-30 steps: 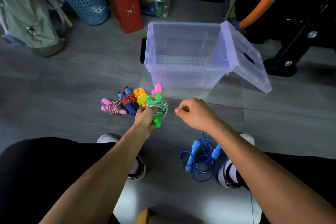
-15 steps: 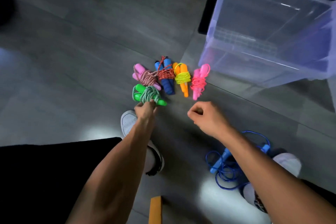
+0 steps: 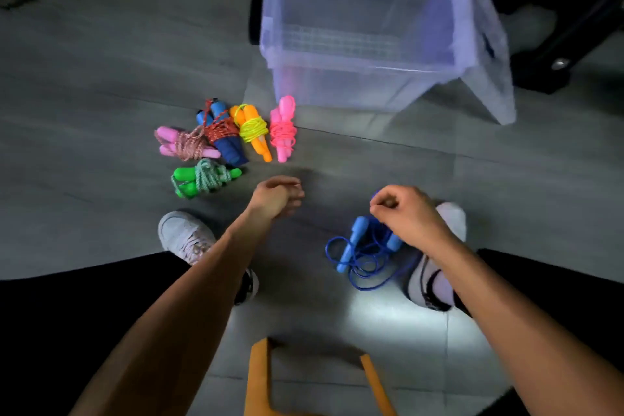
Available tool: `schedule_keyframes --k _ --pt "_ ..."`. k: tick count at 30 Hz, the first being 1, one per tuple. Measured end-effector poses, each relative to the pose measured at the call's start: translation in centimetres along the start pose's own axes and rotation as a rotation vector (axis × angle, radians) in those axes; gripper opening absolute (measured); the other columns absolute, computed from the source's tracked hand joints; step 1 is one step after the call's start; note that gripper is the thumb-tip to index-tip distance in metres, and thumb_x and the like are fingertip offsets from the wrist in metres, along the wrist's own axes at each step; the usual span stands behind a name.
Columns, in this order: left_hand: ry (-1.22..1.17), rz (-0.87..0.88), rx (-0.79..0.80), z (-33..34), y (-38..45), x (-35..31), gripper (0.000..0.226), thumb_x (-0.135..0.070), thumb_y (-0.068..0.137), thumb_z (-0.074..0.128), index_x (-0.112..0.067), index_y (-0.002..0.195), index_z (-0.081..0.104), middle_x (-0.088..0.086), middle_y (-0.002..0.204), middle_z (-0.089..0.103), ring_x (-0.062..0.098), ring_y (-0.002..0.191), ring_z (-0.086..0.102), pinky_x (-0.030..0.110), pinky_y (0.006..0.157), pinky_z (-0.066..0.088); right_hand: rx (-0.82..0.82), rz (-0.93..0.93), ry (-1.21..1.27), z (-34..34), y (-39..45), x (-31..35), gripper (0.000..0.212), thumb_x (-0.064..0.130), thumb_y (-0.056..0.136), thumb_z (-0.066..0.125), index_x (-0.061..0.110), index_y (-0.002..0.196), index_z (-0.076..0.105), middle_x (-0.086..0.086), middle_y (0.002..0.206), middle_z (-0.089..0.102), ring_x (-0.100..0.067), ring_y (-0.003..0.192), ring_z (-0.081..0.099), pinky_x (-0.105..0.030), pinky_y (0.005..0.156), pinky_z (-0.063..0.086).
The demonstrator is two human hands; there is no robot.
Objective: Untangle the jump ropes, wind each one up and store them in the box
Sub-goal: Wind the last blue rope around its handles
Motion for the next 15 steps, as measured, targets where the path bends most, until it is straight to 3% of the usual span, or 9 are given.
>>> schedule_keyframes --k 3,7,10,13,15 --pt "0.152 -0.009 0.033 4.8 0.1 1.2 0.025 0.000 0.093 0.051 -0.020 0.081 0.060 -0.005 0.059 0.067 0.006 0.046 0.060 0.021 0.052 0.045 -0.118 0.136 0.139 -2.5 -1.1 -5.1 0.025 0.006 0.082 0.066 0.026 0.068 0.062 0.009 0.062 0.062 -0.012 0.063 0.060 -0.025 0.070 0.047" --pt "0.410 0.008 0.035 9.7 0.5 4.1 0.031 0.005 0.088 0.057 -0.019 0.069 0.063 -0.008 0.046 0.061 0.005 0.040 0.058 0.016 0.041 0.045 -0.151 0.256 0.214 -3.2 -2.6 -11.9 0.023 0.010 0.082 0.066 0.026 0.066 0.063 0.009 0.064 0.064 -0.015 0.068 0.065 -0.029 0.076 0.052" --pt "0.778 0.104 0.039 12.2 1.6 6.4 0.023 -0.004 0.081 0.060 -0.018 0.066 0.068 0.002 0.064 0.064 0.017 0.067 0.062 0.026 0.064 0.049 -0.149 0.316 0.254 -2.9 -3.7 -15.5 0.008 0.013 0.083 0.065 0.018 0.079 0.069 0.007 0.068 0.065 -0.016 0.073 0.066 -0.027 0.076 0.050" --pt "1.054 0.171 -0.034 13.8 2.7 7.9 0.003 -0.018 0.083 0.062 -0.017 0.082 0.065 0.001 0.073 0.063 0.017 0.067 0.060 0.024 0.057 0.043 -0.146 0.330 0.279 -2.4 -4.2 -17.4 0.008 0.016 0.084 0.064 0.014 0.086 0.071 0.003 0.076 0.070 -0.014 0.075 0.066 -0.021 0.071 0.047" --pt "1.123 0.162 -0.053 15.1 3.8 9.1 0.020 -0.027 0.082 0.065 -0.015 0.097 0.063 0.005 0.087 0.067 0.025 0.079 0.065 0.031 0.063 0.052 -0.155 0.316 0.289 -2.3 -4.1 -18.1 0.007 0.015 0.085 0.063 0.016 0.085 0.071 0.002 0.081 0.072 -0.011 0.074 0.065 -0.016 0.065 0.041"
Point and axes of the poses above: each hand's wrist, its own y-axis towards the middle knuckle, its own z-axis out of the palm, x = y × z, the point moved 7 cm from there along y, towards the middle knuckle
